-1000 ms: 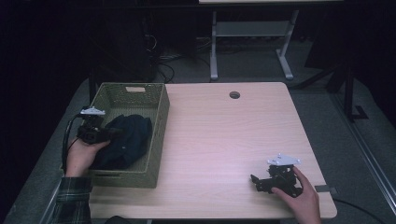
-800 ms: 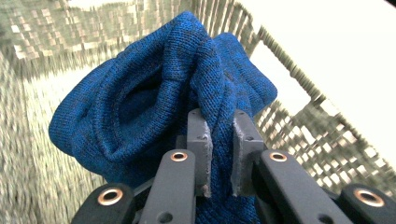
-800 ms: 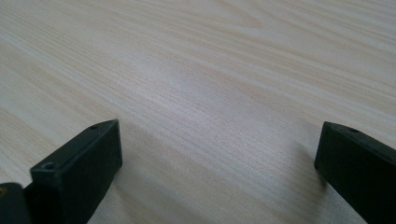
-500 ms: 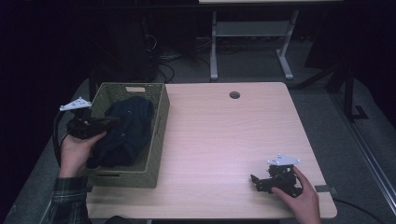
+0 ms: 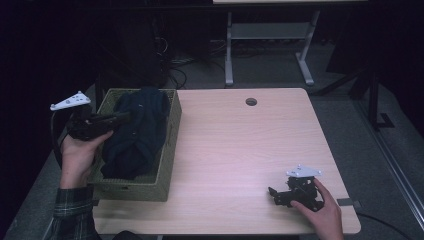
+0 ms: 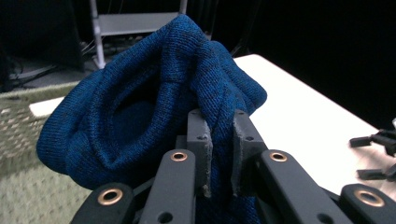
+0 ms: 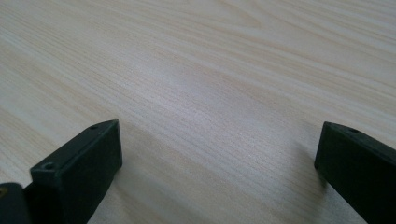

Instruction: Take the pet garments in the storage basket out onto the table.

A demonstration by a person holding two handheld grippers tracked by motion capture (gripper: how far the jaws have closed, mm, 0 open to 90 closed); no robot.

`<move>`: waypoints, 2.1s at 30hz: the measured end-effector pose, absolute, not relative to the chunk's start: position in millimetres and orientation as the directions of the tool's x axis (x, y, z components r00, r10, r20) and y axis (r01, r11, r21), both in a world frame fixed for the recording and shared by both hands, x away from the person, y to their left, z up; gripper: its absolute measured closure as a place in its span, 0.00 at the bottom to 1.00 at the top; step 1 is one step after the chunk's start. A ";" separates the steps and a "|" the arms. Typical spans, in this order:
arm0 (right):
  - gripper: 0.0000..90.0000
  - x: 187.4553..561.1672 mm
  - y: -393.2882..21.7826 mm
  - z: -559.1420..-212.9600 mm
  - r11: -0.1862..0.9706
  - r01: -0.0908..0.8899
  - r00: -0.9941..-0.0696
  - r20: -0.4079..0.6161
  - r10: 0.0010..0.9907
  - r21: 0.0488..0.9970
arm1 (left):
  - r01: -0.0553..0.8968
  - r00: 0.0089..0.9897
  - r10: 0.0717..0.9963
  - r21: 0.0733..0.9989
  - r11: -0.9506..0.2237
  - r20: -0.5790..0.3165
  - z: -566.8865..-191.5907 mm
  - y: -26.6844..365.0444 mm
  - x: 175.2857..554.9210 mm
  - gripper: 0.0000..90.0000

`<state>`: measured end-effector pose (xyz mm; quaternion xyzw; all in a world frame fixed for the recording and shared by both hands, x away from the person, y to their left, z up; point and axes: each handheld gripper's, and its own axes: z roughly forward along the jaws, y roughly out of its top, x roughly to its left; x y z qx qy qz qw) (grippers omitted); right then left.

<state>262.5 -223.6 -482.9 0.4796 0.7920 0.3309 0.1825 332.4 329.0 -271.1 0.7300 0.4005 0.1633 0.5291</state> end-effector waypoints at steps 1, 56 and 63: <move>0.00 262.5 -223.6 -482.9 0.321 0.639 -0.473 0.028 0.881 0.699 | 0.405 0.633 0.751 0.907 -0.115 -0.187 -269.1 328.1 332.1 0.89; 0.01 262.4 -223.7 -482.7 0.322 0.640 -0.474 0.029 0.880 0.698 | 0.284 0.871 0.454 0.947 -0.152 -0.188 -225.3 150.2 378.9 0.89; 0.00 262.4 -223.7 -482.7 0.322 0.639 -0.475 0.028 0.880 0.698 | 0.300 0.885 0.418 0.936 -0.182 -0.203 -241.5 122.9 389.6 0.89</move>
